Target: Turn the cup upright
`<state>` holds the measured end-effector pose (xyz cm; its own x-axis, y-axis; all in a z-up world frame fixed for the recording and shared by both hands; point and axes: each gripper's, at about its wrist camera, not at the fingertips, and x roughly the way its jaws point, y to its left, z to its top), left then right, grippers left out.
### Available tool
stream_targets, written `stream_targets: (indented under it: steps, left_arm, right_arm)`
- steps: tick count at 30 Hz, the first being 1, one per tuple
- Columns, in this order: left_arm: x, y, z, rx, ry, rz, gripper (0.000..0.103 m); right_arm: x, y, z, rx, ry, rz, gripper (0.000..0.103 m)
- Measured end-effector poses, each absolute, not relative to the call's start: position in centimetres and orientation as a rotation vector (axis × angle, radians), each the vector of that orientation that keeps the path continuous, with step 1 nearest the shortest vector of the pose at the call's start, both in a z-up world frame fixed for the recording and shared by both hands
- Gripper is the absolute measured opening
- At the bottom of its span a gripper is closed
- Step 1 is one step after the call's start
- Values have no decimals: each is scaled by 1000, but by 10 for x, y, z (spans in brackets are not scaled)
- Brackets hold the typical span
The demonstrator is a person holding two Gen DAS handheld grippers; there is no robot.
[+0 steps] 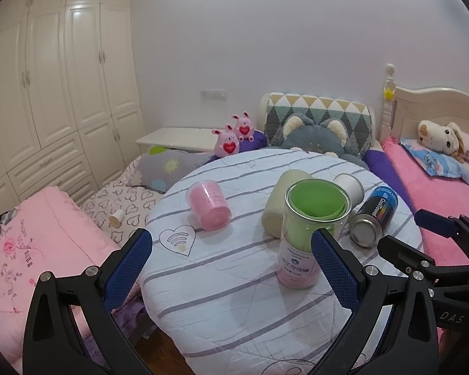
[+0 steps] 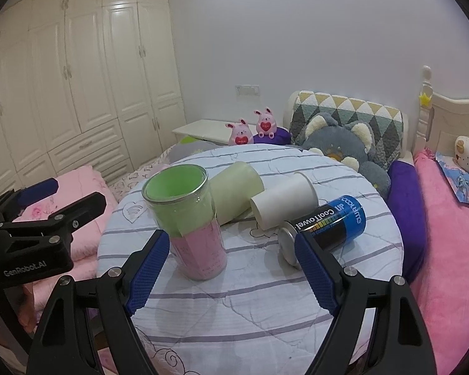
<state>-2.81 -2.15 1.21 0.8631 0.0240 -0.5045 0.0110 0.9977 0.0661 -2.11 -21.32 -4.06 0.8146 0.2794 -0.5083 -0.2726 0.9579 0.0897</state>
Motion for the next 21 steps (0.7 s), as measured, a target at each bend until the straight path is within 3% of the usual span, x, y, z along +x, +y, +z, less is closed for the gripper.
stream_targets:
  steps: [21]
  left_arm:
    - [-3,-3,-2,44,580,-4,103]
  right_arm:
    - [8,-198,-52,-16,615,270,84]
